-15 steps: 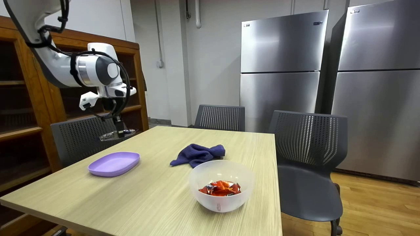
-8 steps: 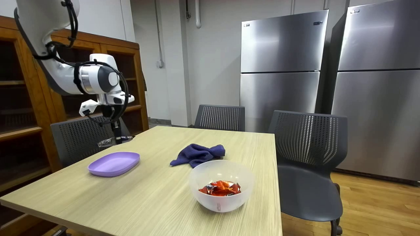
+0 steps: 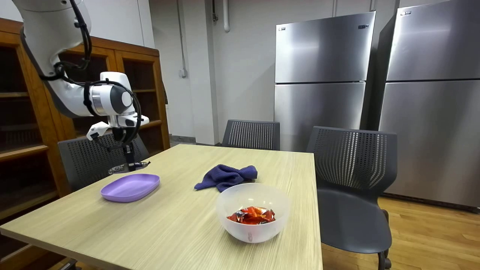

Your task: Put the orange packet in the bowl on the right then put the dark blue packet on the purple plate.

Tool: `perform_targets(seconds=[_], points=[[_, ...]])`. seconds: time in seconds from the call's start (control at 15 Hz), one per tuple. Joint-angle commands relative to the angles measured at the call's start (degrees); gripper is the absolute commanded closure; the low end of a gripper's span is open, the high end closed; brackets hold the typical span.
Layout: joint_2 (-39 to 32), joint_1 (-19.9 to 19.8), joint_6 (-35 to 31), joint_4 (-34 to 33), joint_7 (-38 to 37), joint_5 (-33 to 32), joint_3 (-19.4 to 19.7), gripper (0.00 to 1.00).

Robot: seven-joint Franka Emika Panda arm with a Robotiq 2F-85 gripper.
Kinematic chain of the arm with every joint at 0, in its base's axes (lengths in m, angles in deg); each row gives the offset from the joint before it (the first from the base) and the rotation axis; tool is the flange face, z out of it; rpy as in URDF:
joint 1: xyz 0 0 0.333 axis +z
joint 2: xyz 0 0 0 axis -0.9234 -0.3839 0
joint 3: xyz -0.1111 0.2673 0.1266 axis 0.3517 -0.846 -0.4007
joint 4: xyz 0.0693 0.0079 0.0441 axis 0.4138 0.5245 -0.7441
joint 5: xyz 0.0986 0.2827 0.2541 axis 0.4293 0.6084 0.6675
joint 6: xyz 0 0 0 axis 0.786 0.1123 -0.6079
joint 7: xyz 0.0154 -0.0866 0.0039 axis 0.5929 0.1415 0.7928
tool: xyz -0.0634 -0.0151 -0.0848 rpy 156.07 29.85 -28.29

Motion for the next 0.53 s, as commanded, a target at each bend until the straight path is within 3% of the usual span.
perform_targets(seconds=[0.0,0.47], points=[[-2.89,1.03,3.85,-4.15,-2.76,-1.02,1.04,0.94],[-5.80,0.83,5.94,-6.18,-2.64,-0.75,1.20,0.94]])
